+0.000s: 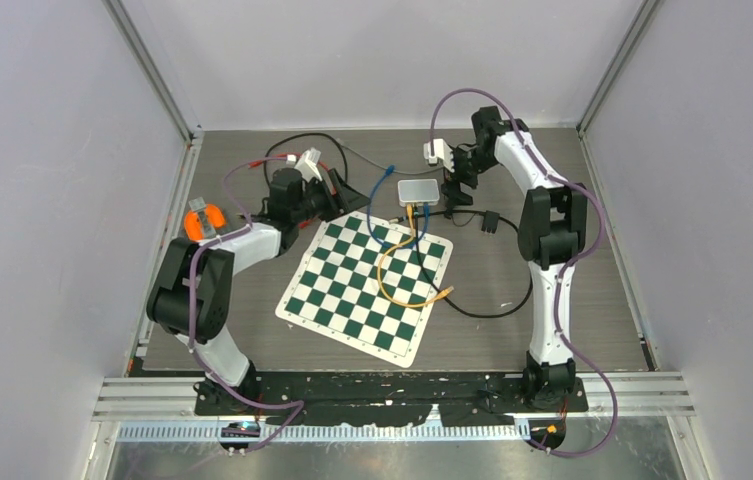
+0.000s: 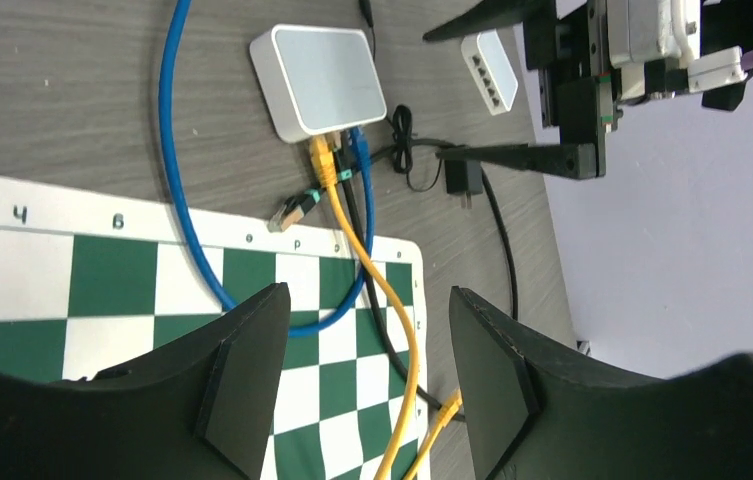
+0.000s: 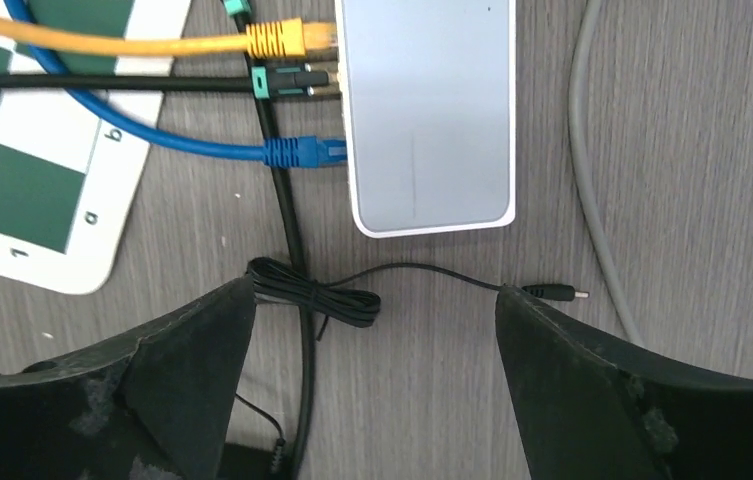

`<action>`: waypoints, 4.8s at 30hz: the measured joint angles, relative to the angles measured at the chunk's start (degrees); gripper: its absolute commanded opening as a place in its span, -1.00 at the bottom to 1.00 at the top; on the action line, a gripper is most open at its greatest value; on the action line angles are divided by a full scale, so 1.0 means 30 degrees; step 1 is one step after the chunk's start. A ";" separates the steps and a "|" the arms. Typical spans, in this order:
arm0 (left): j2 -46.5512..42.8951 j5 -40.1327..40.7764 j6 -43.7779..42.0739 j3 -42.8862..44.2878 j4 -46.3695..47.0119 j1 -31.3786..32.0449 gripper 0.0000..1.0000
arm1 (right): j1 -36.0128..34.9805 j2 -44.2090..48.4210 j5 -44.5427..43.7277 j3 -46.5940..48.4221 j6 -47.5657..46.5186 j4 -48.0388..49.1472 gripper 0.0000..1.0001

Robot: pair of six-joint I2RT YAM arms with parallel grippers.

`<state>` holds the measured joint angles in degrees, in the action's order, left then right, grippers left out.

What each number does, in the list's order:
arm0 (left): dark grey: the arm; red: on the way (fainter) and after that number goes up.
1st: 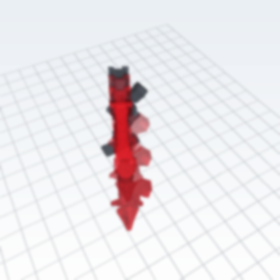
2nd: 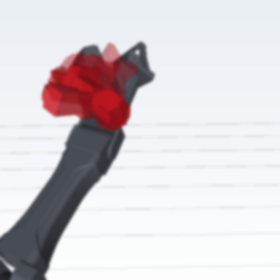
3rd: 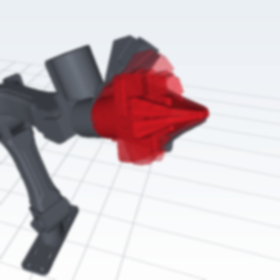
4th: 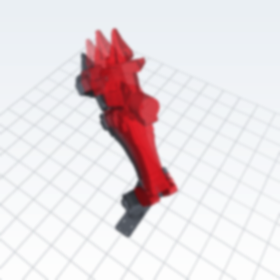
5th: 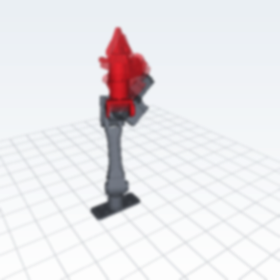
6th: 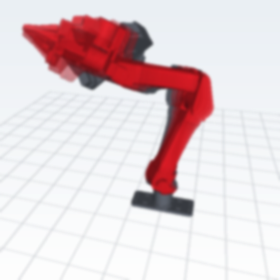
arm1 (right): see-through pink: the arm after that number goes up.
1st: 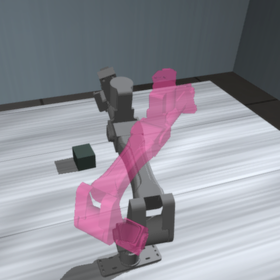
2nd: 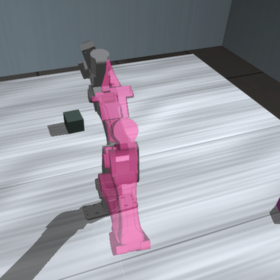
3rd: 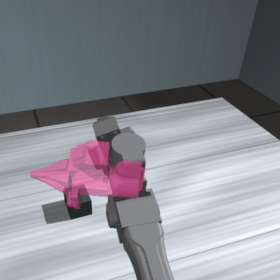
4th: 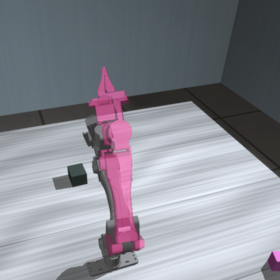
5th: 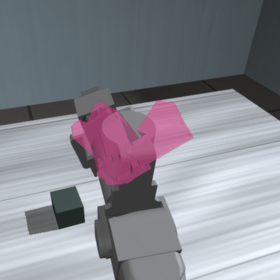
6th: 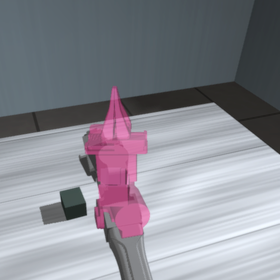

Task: Insert the plug into the switch port
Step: Place the connector at the center of the board, then pick up the connector from the center of the board.

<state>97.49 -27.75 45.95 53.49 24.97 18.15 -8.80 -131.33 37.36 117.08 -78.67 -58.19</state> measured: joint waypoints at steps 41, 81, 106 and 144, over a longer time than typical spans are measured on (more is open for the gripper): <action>-0.0495 -0.0233 -0.0459 -0.0619 -0.1501 0.0437 0.24 | -0.1923 -0.5158 -0.2353 0.6448 -0.3002 -0.1894 0.90; 0.4218 -0.0852 -0.3483 0.8269 -0.5719 0.0539 0.42 | -0.1086 0.1122 0.0874 0.0729 -0.1727 0.1173 -0.11; 0.7264 -0.3242 0.0430 0.9602 -0.2521 0.0539 0.35 | -0.1821 0.3468 0.2965 -0.2871 -0.0852 0.3126 -0.10; 0.8765 -0.3344 0.3789 1.1176 -0.0073 0.0029 -1.00 | 0.1508 0.5027 -0.0313 -0.5413 2.2418 1.5001 0.34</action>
<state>123.79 -37.78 57.32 87.02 24.75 18.24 -4.27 -116.25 36.42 100.84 -11.42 -13.19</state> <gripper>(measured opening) 0.254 0.730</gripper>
